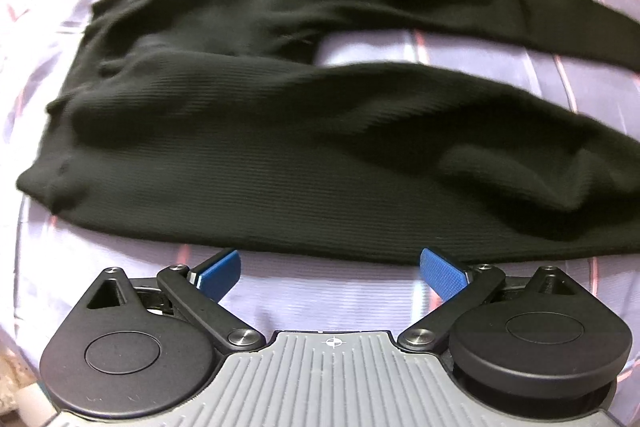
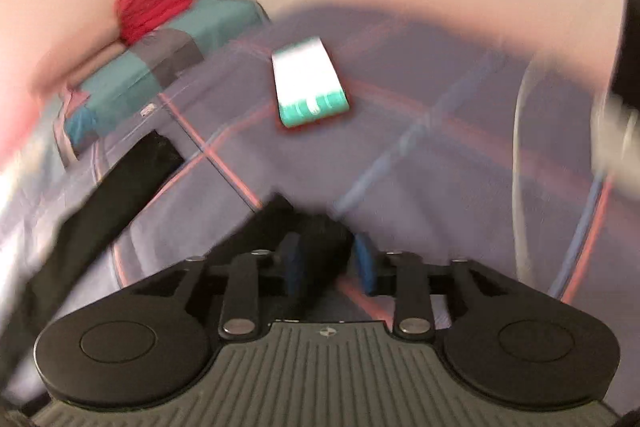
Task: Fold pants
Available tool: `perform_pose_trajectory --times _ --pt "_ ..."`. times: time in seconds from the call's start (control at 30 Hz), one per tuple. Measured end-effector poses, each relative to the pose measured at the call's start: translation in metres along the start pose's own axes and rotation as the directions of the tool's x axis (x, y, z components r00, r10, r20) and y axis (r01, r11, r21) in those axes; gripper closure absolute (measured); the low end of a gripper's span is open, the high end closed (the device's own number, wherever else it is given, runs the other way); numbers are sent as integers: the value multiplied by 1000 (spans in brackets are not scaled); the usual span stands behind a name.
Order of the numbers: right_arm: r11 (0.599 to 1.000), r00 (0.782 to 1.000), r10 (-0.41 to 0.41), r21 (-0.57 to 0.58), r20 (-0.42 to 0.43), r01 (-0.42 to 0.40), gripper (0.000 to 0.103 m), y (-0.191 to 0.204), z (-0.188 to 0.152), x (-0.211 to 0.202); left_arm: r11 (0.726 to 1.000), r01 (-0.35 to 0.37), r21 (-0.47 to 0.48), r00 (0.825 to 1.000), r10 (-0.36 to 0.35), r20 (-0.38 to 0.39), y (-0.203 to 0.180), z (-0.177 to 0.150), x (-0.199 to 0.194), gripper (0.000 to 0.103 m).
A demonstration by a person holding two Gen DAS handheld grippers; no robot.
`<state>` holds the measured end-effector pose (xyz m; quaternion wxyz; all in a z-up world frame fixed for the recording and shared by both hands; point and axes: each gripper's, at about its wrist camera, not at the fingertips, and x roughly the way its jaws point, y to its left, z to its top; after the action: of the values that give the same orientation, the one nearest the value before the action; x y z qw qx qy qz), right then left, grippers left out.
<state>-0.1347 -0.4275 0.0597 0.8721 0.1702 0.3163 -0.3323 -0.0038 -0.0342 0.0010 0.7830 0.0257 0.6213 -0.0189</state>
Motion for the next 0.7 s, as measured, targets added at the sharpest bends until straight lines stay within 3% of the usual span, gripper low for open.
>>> perform_pose_trajectory --times 0.03,0.1,0.17,0.2,0.27,0.33,0.4,0.43,0.47,0.53,0.6,0.63,0.7 --pt "994 998 65 -89 7 -64 45 14 -3 -10 1000 5 -17 1000 -4 12 9 0 -3 0" --pt "921 964 257 -288 -62 -264 33 58 -18 -29 999 -1 -49 999 3 35 28 2 -7 0" --pt "759 883 425 -453 -199 -468 31 112 -43 -48 996 -29 -80 998 33 49 47 6 -6 0" --pt "653 841 476 -537 -257 -534 31 143 -60 -58 994 -33 -103 998 38 54 59 10 -5 0" --pt "488 787 522 -642 -329 -592 30 194 -90 -73 987 -47 -157 997 56 55 79 16 -1 0" --pt "383 757 531 -689 -381 -615 32 235 -116 -78 980 -61 -188 996 73 59 95 25 6 0" --pt "334 744 495 -692 -450 -640 38 267 -131 -65 973 -96 -212 994 106 35 108 30 16 0" --pt "335 745 461 -682 -483 -650 58 278 -134 -55 971 -105 -216 993 113 23 115 32 22 0" --pt "345 744 411 -665 -527 -662 96 286 -137 -46 967 -124 -221 992 127 0 123 32 29 0" --pt "355 718 366 -624 -592 -696 98 283 -139 -44 963 -128 -238 992 123 -33 139 28 37 0" --pt "328 683 321 -599 -656 -730 98 268 -138 -51 958 -93 -270 996 89 -25 155 17 35 0" --pt "318 681 305 -603 -666 -732 99 261 -138 -56 958 -80 -275 997 78 -21 161 13 33 0" --pt "310 702 283 -631 -653 -711 99 258 -137 -62 960 -65 -274 998 64 -11 171 7 29 0"
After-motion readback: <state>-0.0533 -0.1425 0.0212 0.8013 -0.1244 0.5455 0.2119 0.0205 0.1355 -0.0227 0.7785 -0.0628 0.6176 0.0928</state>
